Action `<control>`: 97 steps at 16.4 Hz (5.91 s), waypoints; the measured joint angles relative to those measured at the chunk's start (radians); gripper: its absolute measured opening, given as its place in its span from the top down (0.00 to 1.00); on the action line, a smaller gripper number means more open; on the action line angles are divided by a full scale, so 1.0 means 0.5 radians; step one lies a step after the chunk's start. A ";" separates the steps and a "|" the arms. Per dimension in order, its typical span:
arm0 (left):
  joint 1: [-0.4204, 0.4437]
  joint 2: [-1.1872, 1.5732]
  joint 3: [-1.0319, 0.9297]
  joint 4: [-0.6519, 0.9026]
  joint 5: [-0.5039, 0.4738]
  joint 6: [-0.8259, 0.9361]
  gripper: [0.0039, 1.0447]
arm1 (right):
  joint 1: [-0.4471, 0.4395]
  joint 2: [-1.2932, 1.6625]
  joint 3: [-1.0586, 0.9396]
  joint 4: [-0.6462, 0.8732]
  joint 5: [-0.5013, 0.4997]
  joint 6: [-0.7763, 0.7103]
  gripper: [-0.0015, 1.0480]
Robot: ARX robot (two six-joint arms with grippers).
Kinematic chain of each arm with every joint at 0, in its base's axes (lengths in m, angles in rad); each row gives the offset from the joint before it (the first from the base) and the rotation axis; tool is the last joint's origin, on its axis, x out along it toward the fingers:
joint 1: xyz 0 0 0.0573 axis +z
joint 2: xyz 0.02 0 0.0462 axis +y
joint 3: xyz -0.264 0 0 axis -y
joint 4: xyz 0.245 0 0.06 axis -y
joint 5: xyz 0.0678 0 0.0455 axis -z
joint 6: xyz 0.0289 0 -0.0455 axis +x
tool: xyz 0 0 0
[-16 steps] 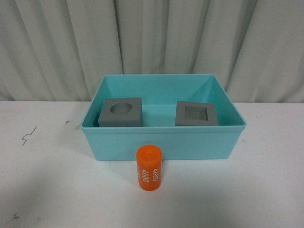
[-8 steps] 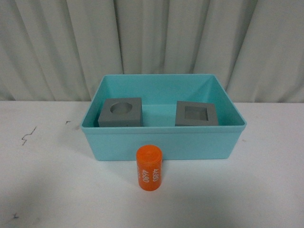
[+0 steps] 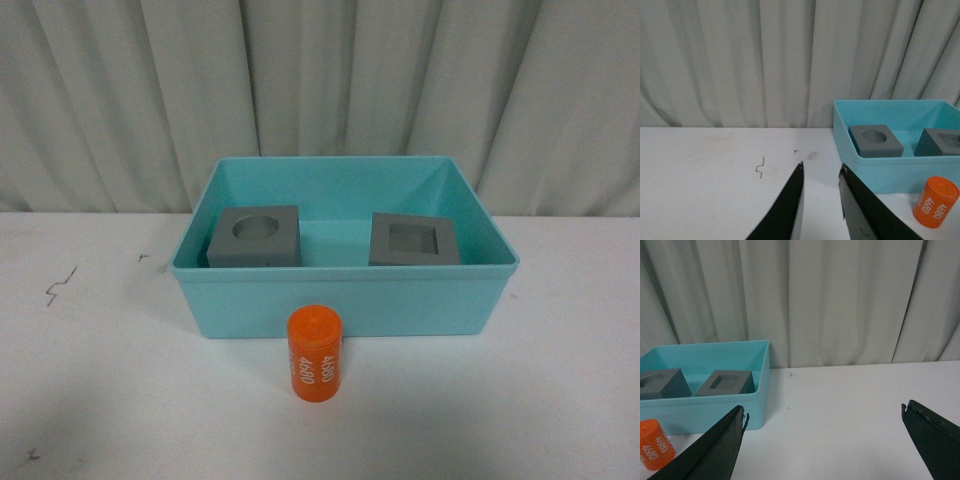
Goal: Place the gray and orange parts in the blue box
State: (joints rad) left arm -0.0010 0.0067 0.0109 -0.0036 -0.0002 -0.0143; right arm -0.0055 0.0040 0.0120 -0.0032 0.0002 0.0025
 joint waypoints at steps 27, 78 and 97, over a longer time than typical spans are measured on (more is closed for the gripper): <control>0.000 0.000 0.000 0.000 0.001 0.002 0.06 | 1.106 3.634 2.071 -0.121 -0.159 0.356 0.06; 0.000 0.000 0.000 0.000 0.000 0.002 0.06 | 0.814 3.423 2.421 -0.246 -0.410 0.050 0.55; 0.000 0.000 0.000 0.000 -0.001 0.002 0.06 | 0.693 4.149 2.989 -0.183 -0.584 0.188 0.55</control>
State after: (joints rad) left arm -0.0010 0.0067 0.0109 -0.0036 -0.0006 -0.0135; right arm 0.3408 2.0785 1.5066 -0.0948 -0.2920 0.0963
